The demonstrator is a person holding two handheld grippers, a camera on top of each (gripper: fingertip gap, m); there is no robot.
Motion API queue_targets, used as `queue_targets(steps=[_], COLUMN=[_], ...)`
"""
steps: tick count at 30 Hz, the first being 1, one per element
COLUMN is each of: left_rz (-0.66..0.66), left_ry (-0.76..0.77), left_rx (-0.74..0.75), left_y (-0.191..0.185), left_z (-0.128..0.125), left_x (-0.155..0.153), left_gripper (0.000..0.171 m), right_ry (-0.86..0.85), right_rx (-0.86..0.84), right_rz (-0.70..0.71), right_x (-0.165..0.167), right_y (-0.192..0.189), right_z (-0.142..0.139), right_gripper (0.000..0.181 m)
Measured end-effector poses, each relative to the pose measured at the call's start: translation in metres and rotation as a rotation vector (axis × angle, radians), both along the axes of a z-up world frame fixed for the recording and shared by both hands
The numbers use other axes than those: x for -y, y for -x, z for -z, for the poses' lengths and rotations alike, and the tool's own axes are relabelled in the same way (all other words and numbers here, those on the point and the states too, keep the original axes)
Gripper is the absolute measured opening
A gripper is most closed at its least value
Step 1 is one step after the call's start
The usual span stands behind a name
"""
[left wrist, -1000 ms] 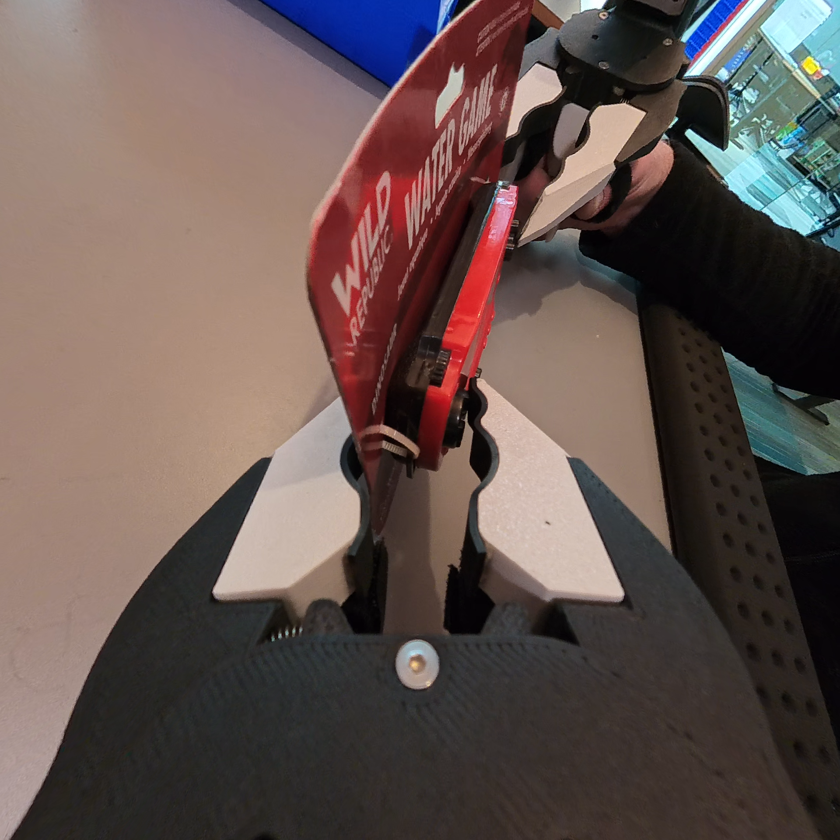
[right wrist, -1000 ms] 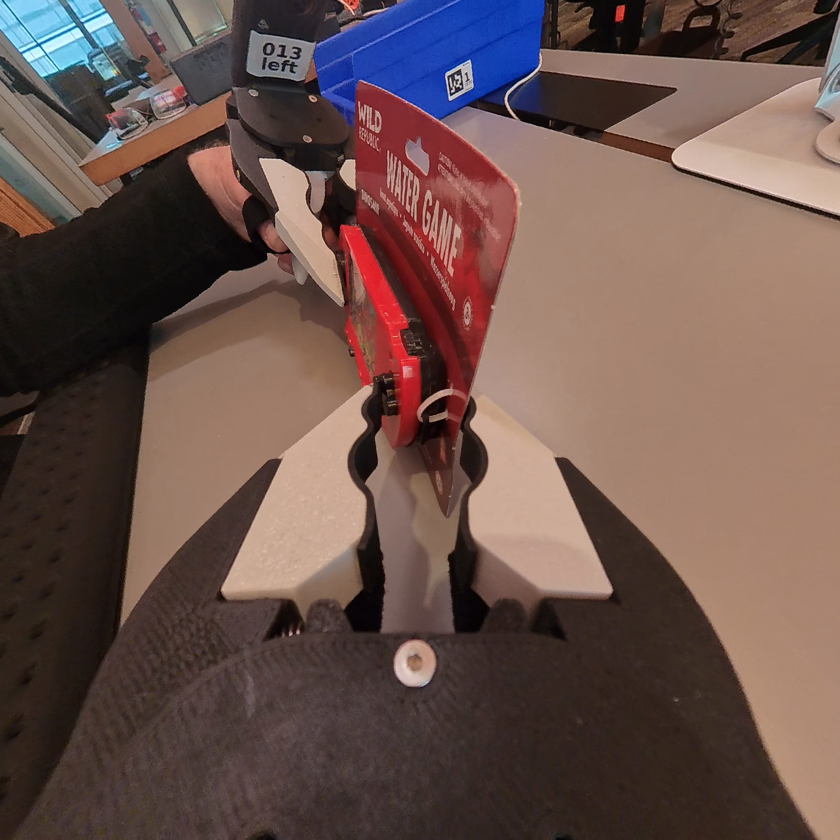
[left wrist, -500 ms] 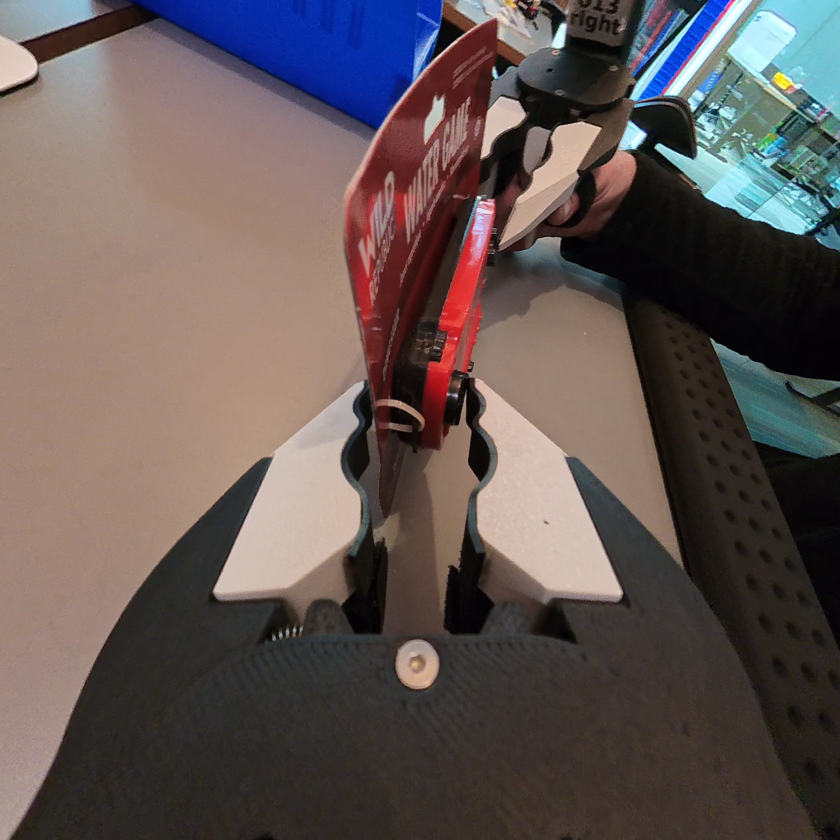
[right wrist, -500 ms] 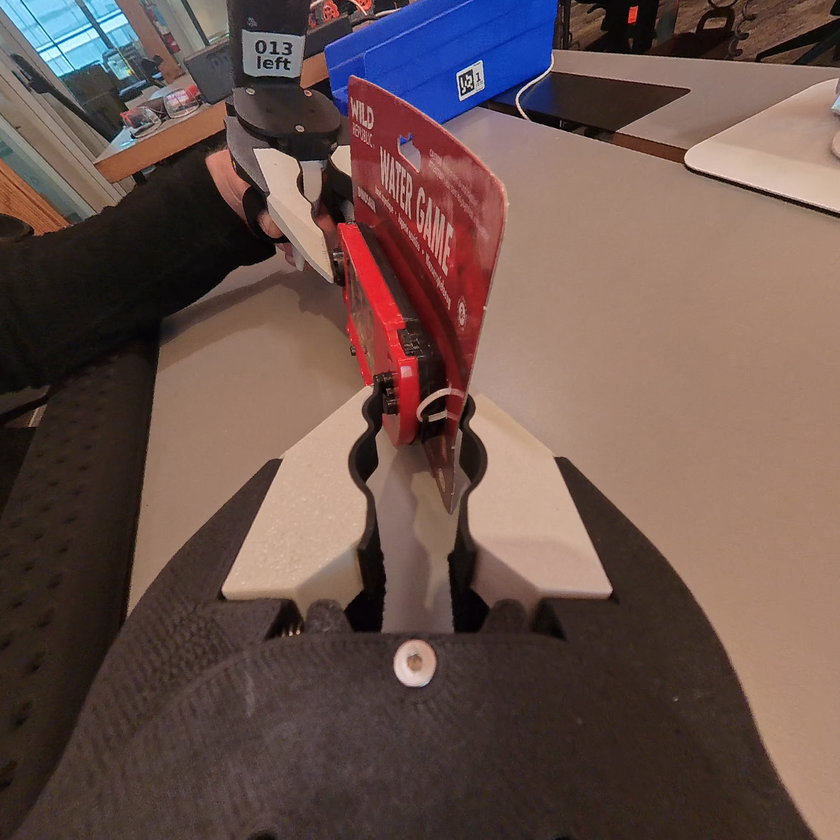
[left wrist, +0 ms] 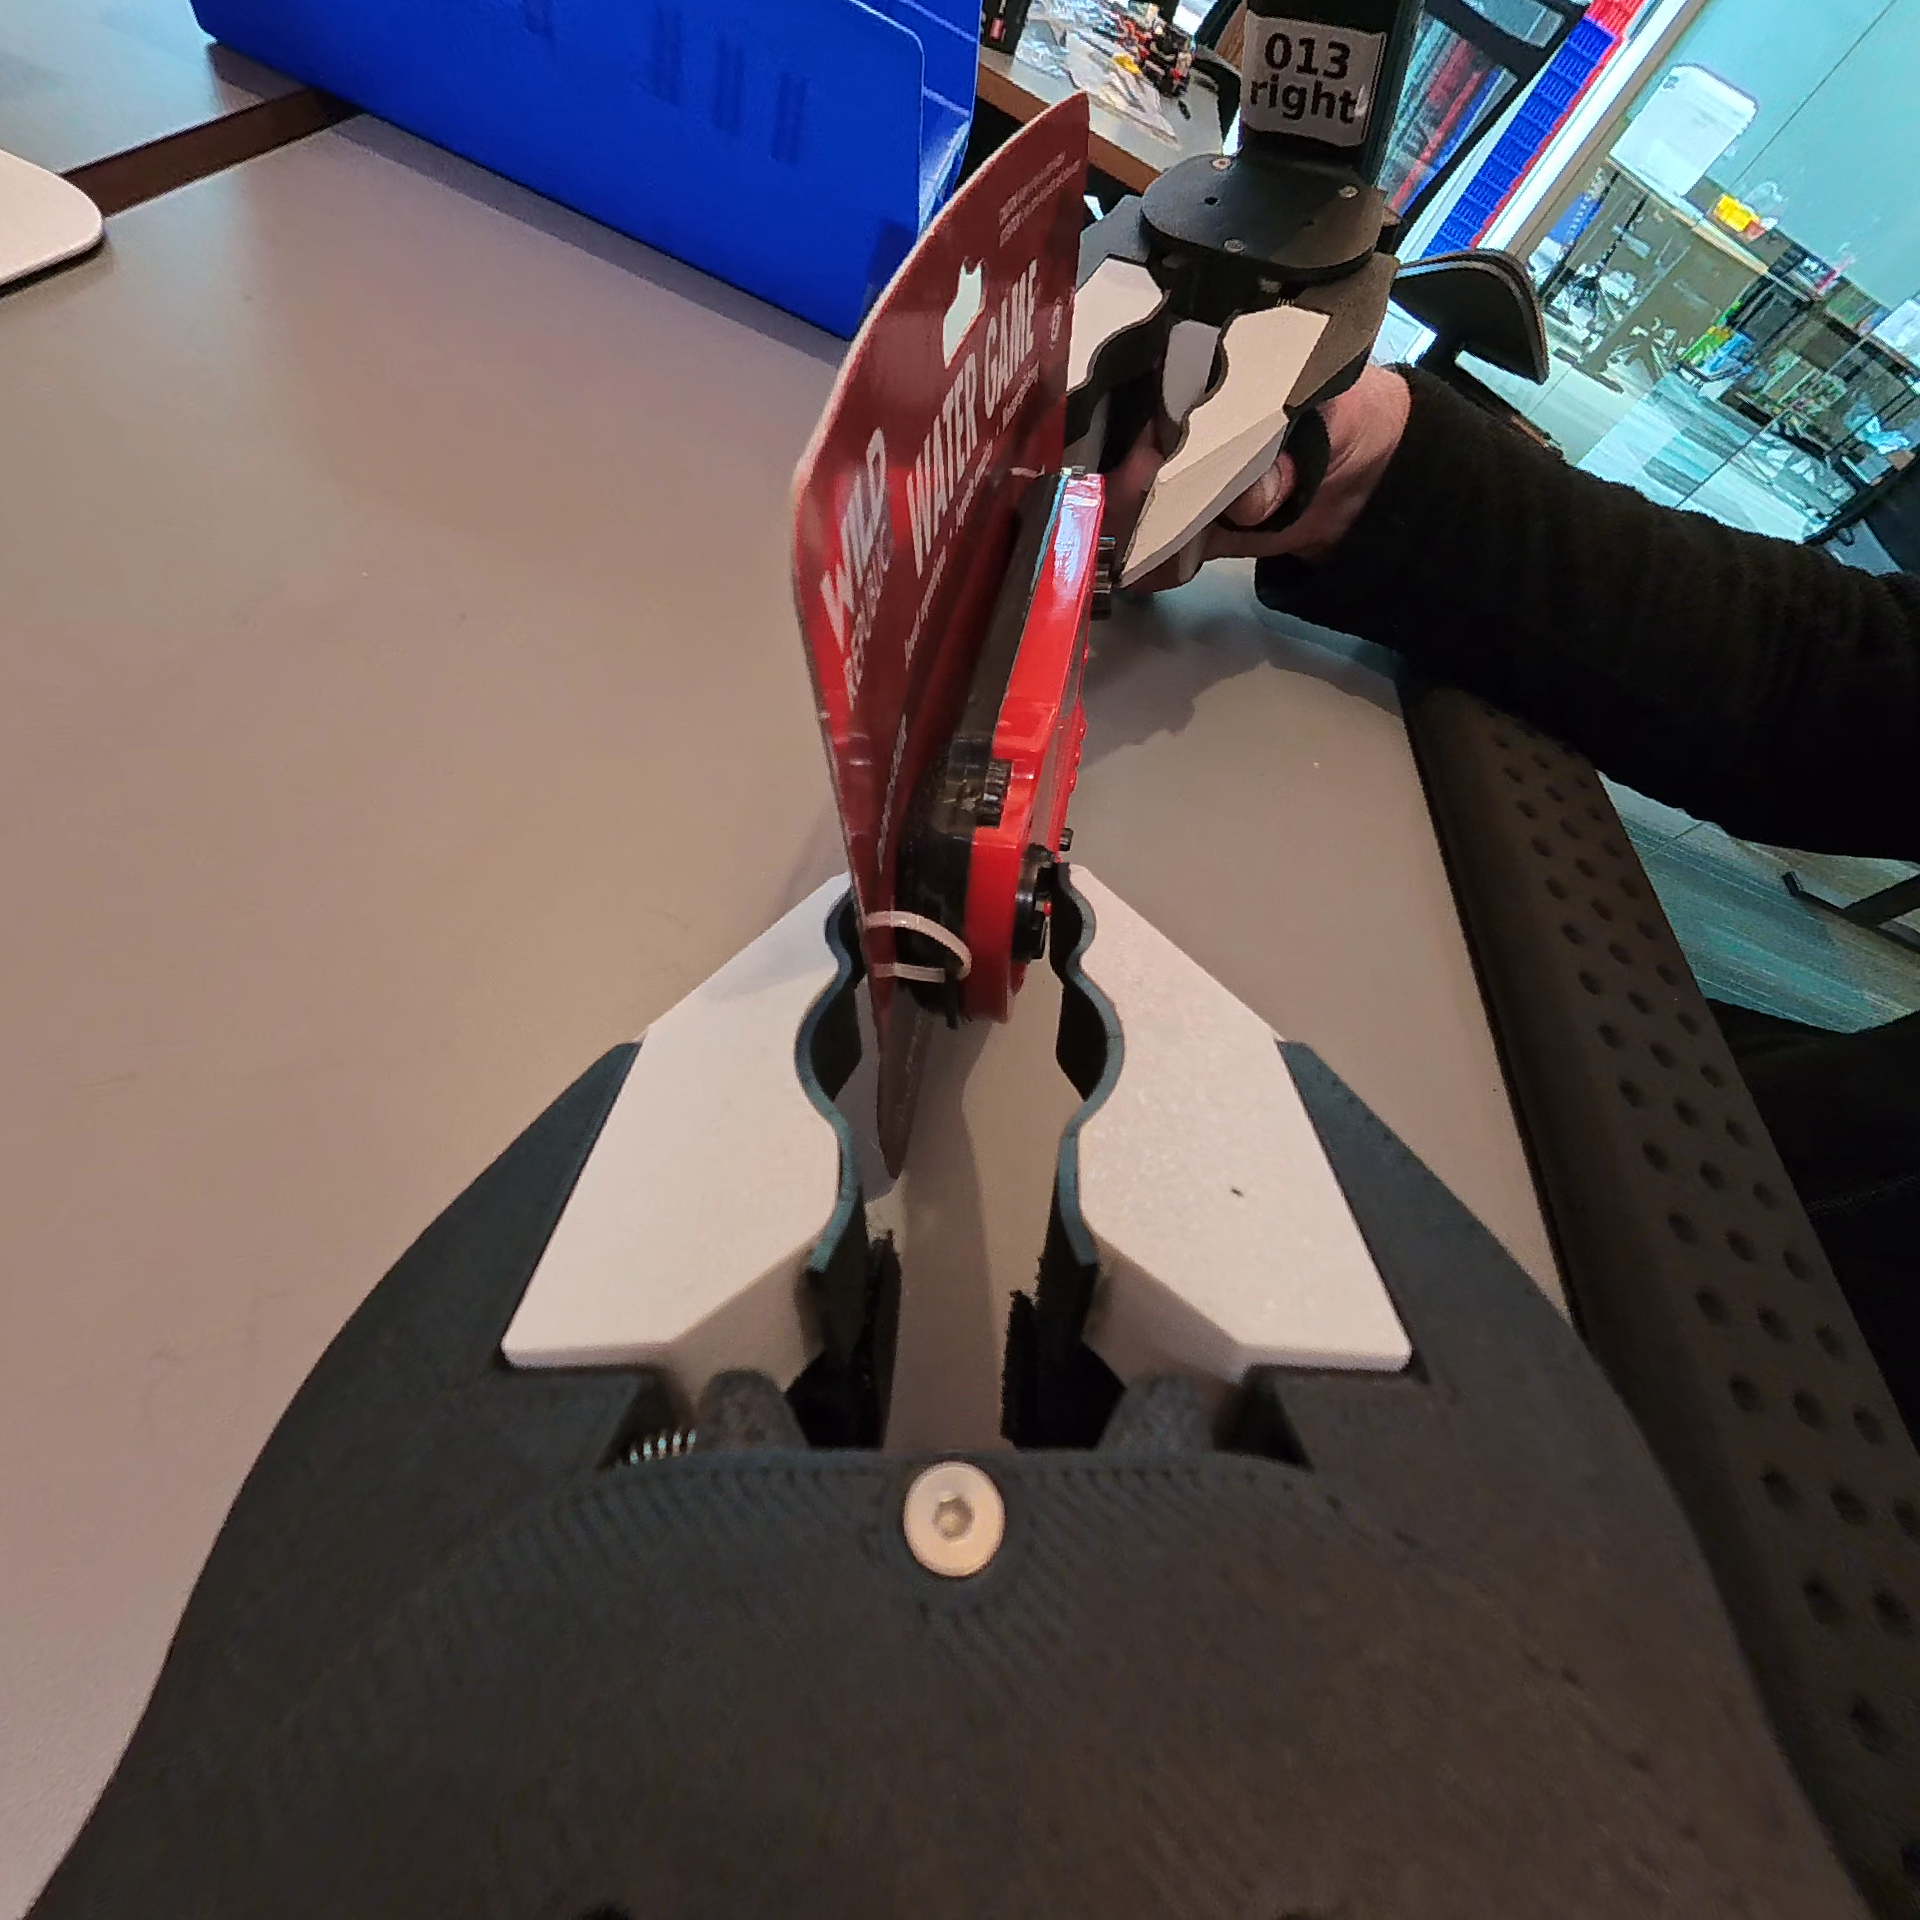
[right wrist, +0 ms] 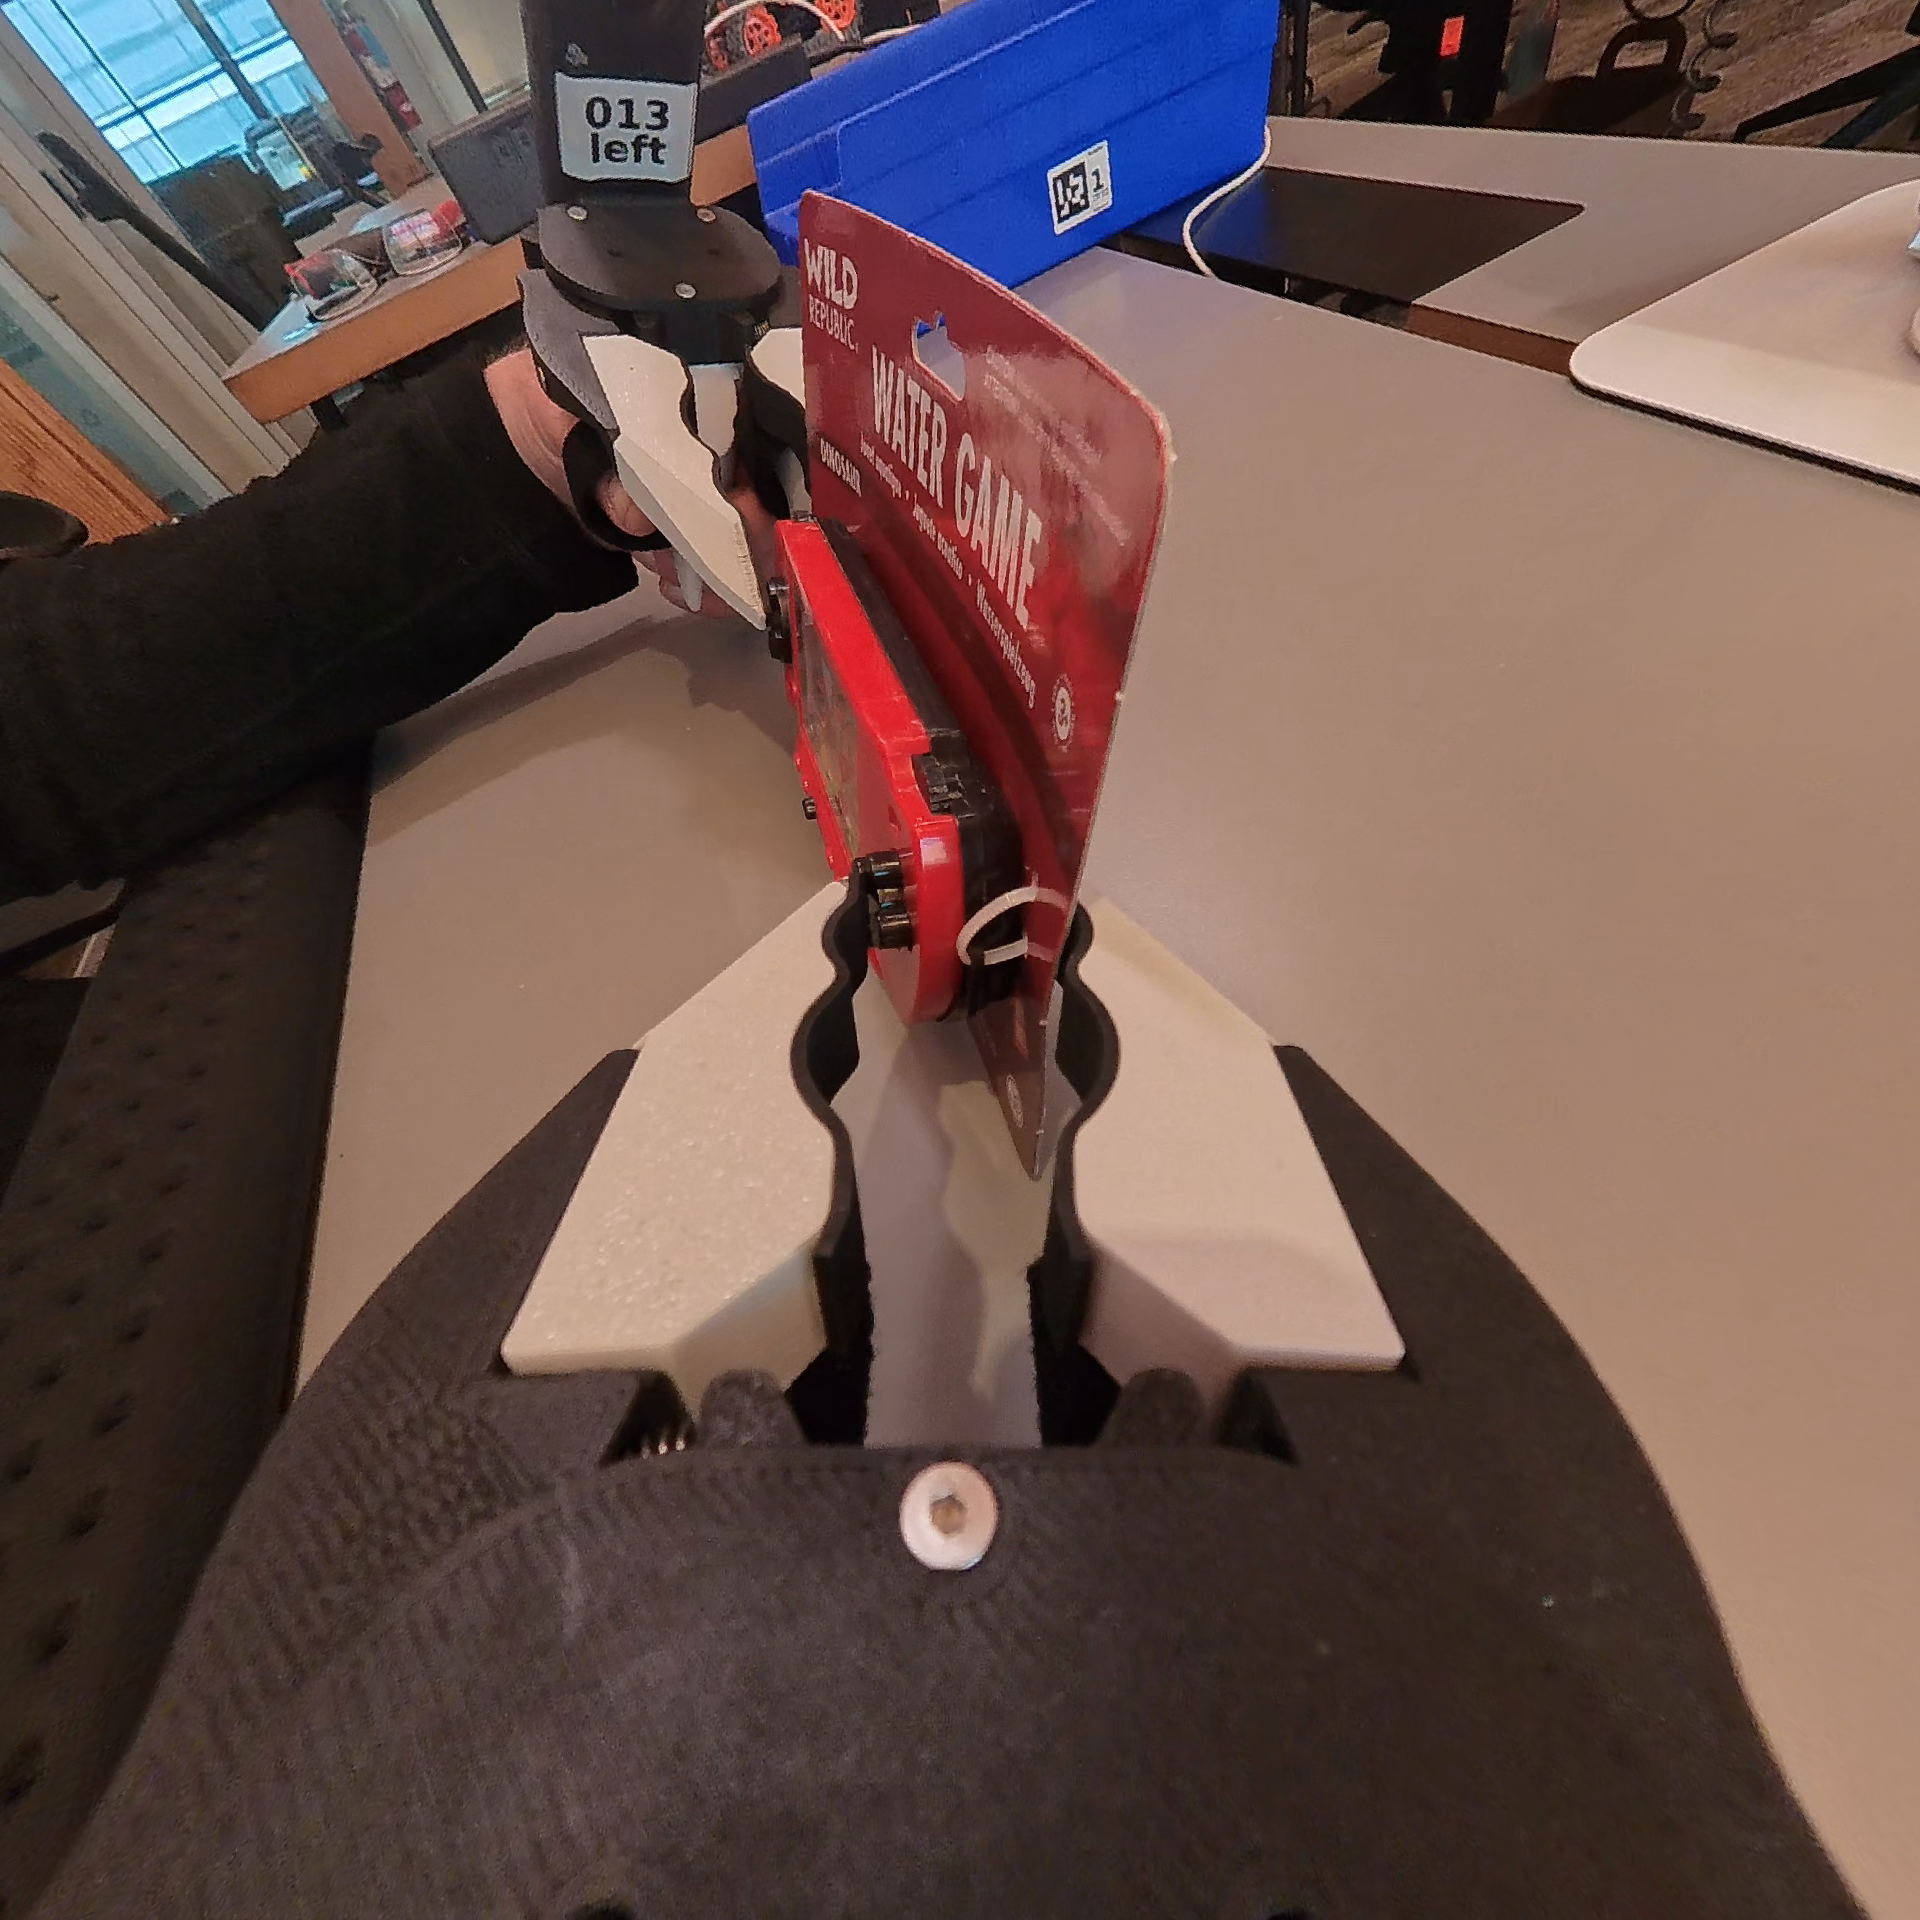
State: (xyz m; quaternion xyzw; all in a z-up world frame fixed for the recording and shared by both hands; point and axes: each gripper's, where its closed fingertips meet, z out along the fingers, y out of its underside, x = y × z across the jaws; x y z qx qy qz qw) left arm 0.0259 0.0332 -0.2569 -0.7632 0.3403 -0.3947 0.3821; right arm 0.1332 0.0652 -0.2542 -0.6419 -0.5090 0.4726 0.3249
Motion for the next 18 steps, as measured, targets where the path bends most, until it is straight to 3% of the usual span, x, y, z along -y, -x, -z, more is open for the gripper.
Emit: queue_targets(steps=[18], left_rz=[0.03], left_ry=[-0.022], left_rx=[-0.02], left_y=[-0.0032], left_z=[-0.0007], left_x=[0.003], left_gripper=[0.025], right_ry=[-0.001], right_rx=[0.005], right_rz=[0.008], right_x=[-0.0014], right_y=[-0.0001], right_z=[0.0002], right_gripper=[0.034])
